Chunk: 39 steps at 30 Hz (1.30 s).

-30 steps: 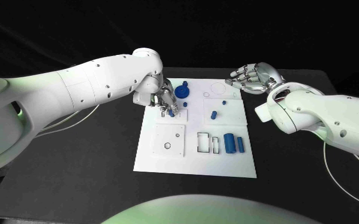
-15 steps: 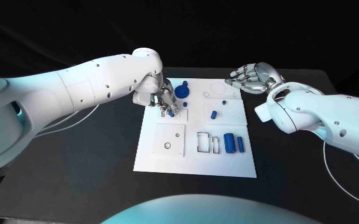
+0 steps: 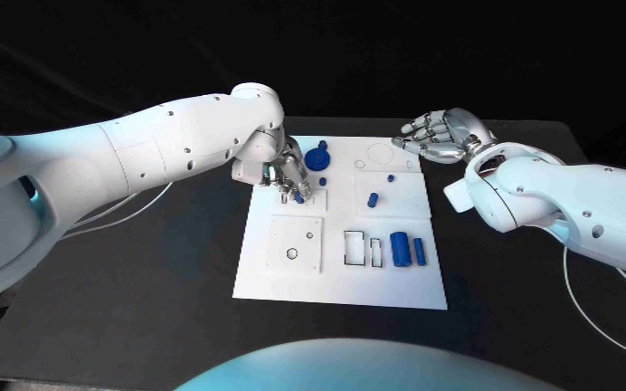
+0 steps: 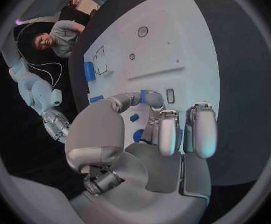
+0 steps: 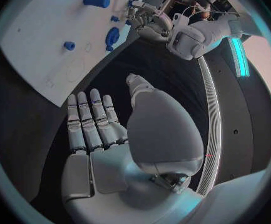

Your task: Assemble the parts on the task board

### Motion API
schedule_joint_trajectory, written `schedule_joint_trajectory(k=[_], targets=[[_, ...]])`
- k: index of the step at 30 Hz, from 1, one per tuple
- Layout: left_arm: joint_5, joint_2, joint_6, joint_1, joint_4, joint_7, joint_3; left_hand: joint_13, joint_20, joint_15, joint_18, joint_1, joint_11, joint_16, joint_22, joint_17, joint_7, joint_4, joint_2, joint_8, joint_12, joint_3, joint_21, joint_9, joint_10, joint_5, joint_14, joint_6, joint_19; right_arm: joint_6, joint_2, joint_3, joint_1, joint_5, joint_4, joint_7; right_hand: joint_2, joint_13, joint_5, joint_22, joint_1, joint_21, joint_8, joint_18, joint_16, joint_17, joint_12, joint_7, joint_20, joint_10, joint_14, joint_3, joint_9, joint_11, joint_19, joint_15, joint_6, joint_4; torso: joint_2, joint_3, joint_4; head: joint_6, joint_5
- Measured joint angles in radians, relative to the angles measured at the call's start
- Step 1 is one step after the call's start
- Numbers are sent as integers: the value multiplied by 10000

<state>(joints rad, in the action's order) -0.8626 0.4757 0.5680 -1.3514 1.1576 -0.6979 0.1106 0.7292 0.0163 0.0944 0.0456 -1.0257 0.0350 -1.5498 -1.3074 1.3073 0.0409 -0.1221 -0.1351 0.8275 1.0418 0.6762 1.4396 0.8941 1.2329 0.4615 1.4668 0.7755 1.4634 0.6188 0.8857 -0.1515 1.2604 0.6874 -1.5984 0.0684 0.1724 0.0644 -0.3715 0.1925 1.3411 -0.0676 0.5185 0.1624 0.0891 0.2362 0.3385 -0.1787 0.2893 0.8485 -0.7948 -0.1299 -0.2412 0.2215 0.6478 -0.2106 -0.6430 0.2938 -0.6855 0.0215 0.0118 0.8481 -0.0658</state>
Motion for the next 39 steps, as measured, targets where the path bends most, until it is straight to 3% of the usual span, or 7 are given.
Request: schedule_joint_trajectory(k=[22, 25, 31, 34, 39], targets=[[-100, -28, 144, -8, -1, -5, -5, 26, 0, 0, 1, -40, 7, -37, 0, 0, 3, 0, -41, 47, 36, 0, 0, 42, 77, 181, 0, 8, 0, -11, -7, 0, 0, 0, 9, 0, 0, 0, 0, -22, 0, 0, 0, 0, 0, -27, 0, 0, 0, 0, 36, 40, 24, 0, 1, -37, 0, -41, -1, -5, 0, 16, 12], [-112, -32, 144, -8, -3, -4, -5, 24, 0, 0, 1, -17, 7, -37, 1, 0, 17, 0, -16, -18, 36, 0, 0, 39, 77, -30, 0, 23, 0, -12, -7, 0, 0, 0, 8, 0, 0, 0, 0, -22, 0, 0, 0, 0, 0, -28, 0, 0, 0, 0, 36, 40, 24, 0, 2, -36, 0, -41, -1, 0, -6, 15, 12], [-139, -32, 144, -6, -7, 1, 0, 18, 0, 0, 1, 259, 7, -36, 0, 0, -4, 31, 257, -366, 96, -31, 0, -163, 76, -498, 0, 79, 0, -14, -3, 0, 0, 0, 6, 0, 0, 0, 0, -22, 0, 0, 6, 0, 0, -27, 0, 0, 17, 0, 36, 41, 24, 0, -31, -36, 0, -41, 1, 0, -6, 15, 12], [-166, -31, 152, -5, -11, 1, 1, 2, 0, 0, 1, 535, 8, -36, 0, 0, -75, 63, 100, -448, 96, -18, 0, -204, 77, -607, 0, 152, 0, -15, -1, 0, -1, 0, 5, 0, 0, 0, 0, -21, 0, 0, 40, 0, 0, -27, 0, 0, 2, 0, 36, 40, 23, 0, -72, -36, 0, -41, 2, 0, -6, 15, 7], [-198, -26, 209, 12, -15, -8, 19, -13, 0, 0, 1, 872, 8, -36, 0, 0, -151, -218, -29, -521, 146, -299, 0, -306, 77, -649, 0, 232, 0, -18, 1, 0, -1, 0, 4, 0, 0, 0, 0, -30, 0, 0, 39, -1, 0, -27, 0, 0, 3, 0, 35, 40, 23, 0, -72, -36, 0, -41, 1, -6, -3, 12, 5]])
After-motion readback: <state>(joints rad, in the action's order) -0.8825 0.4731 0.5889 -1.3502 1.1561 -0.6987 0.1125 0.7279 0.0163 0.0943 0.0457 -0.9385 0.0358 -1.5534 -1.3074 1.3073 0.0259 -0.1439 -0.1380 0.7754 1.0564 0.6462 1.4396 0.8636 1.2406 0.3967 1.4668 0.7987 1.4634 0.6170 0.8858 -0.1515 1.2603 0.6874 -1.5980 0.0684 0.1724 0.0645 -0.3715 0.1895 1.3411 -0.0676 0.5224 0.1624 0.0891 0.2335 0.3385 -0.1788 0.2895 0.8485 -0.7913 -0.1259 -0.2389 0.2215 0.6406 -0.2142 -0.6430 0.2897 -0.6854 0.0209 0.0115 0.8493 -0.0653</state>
